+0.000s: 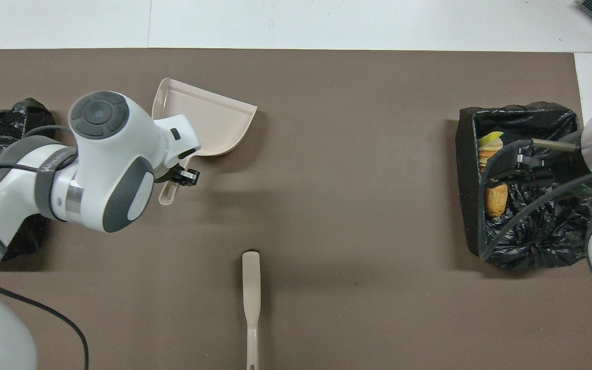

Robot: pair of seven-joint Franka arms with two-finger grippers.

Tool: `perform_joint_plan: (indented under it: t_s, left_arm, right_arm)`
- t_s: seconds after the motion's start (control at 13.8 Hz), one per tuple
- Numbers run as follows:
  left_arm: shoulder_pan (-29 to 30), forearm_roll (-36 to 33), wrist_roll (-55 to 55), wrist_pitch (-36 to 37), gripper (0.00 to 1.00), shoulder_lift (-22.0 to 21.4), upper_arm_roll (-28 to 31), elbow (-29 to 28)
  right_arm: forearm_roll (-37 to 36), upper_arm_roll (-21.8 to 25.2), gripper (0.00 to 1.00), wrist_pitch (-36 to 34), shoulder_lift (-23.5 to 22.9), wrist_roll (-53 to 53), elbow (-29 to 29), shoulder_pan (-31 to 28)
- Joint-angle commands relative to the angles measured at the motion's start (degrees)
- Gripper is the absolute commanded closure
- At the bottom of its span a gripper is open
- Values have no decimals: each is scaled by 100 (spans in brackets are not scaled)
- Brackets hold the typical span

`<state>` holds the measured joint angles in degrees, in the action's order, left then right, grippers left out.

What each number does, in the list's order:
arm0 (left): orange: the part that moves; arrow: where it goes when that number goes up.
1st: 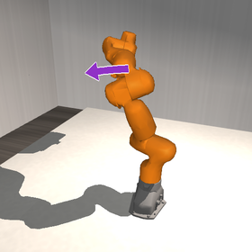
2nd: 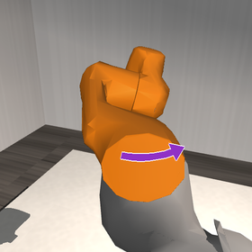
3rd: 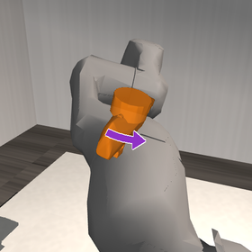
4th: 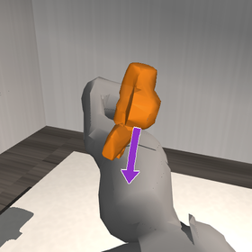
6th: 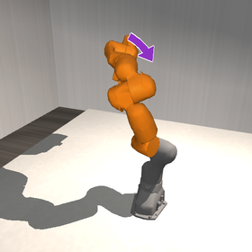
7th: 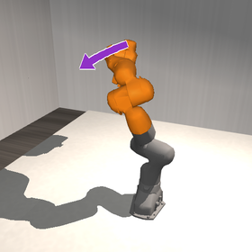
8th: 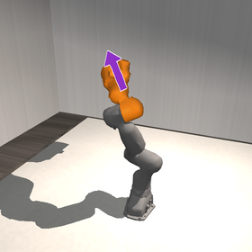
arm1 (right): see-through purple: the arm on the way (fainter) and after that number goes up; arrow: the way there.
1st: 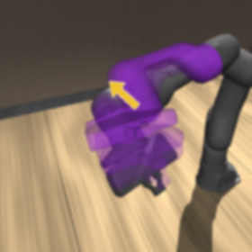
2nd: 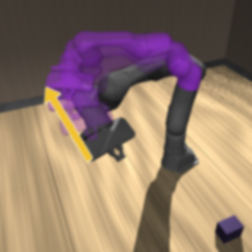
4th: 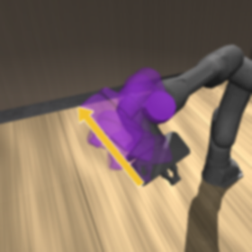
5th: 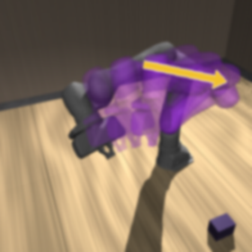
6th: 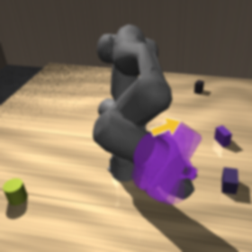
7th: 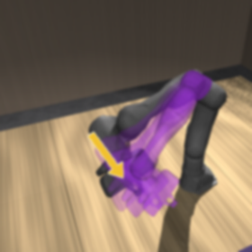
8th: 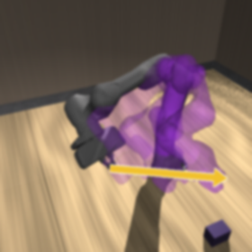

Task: Sweep and dump trash in bin
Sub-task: 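Lift the empty dustpan off the bin with the left gripper, then set the dustpan on the table with the left gripper and release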

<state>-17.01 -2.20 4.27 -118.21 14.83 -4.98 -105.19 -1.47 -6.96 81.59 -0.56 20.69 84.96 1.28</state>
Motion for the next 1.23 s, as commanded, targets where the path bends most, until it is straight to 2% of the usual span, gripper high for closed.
perform_joint_plan:
  t_s: [0.0, 0.22, 0.36, 0.44, 0.51, 0.58, 0.65, 0.73, 0.94, 1.16]
  left_arm:
    - [-521, 394, 827, -482, 100, 108, 120, -71]
    - [-855, 607, 1163, -545, 100, 179, 120, -80]
    - [-909, 659, 1768, -606, 90, 144, 120, -168]
    - [-979, 668, 1805, -598, 80, 117, 120, -238]
    - [-988, 677, 1832, -598, 69, 91, 120, -282]
    - [-988, 677, 1849, -502, 48, 82, 120, -282]
    - [-988, 668, 1945, -405, 5, 82, 128, -230]
    - [-936, 659, 1981, -361, 0, 82, 137, -195]
    - [-498, 589, 1841, -81, 0, -103, 225, 41]
    - [187, 589, 1193, 455, 0, -155, 234, 761]
  right_arm:
    - [42, 37, 0, 41, -6, -485, -5, -22]
    - [42, 46, 0, 67, 3, -689, 12, -40]
    - [42, 46, 0, 59, -6, -689, 12, -66]
    - [42, 46, 0, 59, 3, -689, 12, -66]
    - [42, 46, 0, 59, 3, -689, 12, -75]
    - [42, 46, 0, 59, 3, -689, 12, -75]
    - [42, 46, 0, 59, 3, -689, 12, -75]
    - [42, 46, 0, 59, 3, -689, 12, -84]
    - [42, 46, 0, 68, 3, -698, 12, -92]
    - [42, 46, 0, 68, -6, -698, 3, -93]
